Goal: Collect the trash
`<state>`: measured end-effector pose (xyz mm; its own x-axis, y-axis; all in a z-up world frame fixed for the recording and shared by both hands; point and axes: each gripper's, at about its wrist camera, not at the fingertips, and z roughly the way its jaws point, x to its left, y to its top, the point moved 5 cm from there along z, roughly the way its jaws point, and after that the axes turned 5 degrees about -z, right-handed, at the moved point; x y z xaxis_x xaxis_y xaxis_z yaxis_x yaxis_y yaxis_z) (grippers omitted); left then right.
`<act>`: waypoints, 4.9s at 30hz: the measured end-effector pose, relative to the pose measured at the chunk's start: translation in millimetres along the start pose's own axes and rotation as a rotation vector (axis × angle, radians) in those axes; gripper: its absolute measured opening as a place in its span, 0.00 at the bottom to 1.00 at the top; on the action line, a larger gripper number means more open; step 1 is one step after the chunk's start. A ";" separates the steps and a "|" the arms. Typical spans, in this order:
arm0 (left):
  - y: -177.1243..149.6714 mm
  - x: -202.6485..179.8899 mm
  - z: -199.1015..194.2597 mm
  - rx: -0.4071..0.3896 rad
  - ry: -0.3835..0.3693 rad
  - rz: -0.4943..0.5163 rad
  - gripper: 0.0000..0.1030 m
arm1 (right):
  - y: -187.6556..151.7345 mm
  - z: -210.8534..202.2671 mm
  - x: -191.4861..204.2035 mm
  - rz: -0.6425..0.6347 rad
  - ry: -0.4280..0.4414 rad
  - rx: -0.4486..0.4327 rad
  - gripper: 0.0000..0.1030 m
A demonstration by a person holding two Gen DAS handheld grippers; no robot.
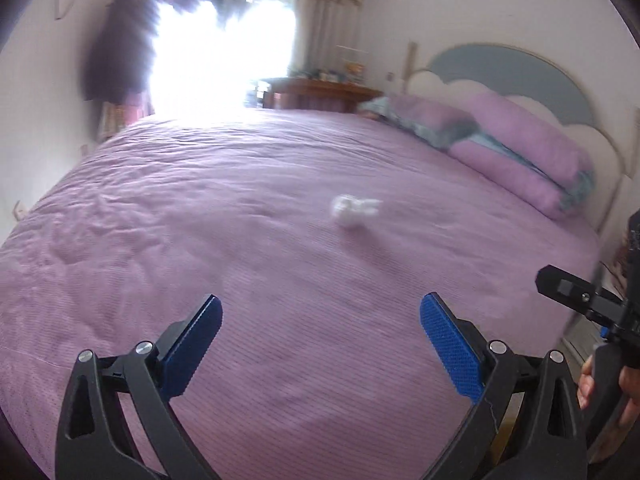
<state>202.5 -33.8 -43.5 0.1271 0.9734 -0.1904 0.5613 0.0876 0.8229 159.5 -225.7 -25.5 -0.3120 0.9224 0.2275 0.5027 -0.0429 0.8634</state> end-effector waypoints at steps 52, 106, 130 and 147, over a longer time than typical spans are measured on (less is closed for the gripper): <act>44.7 50.9 150.4 0.246 -0.336 -0.162 0.96 | 28.2 140.6 -25.7 -0.068 0.145 0.242 0.29; -299.4 -300.5 17.0 0.798 -0.795 0.371 0.96 | -343.4 -210.4 -174.2 0.618 -0.261 0.371 0.73; -160.1 -183.0 -18.2 0.419 -0.569 0.196 0.96 | -186.0 -136.8 -61.7 0.126 -0.113 0.253 0.78; -38.4 10.3 -66.7 -0.022 -0.061 -0.016 0.96 | -68.0 -0.2 93.6 -0.287 -0.026 0.044 0.92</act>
<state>127.7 -13.0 -41.3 0.1688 0.9571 -0.2354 0.5455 0.1082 0.8311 96.0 -136.5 -62.8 -0.4258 0.9041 -0.0350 0.4315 0.2369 0.8705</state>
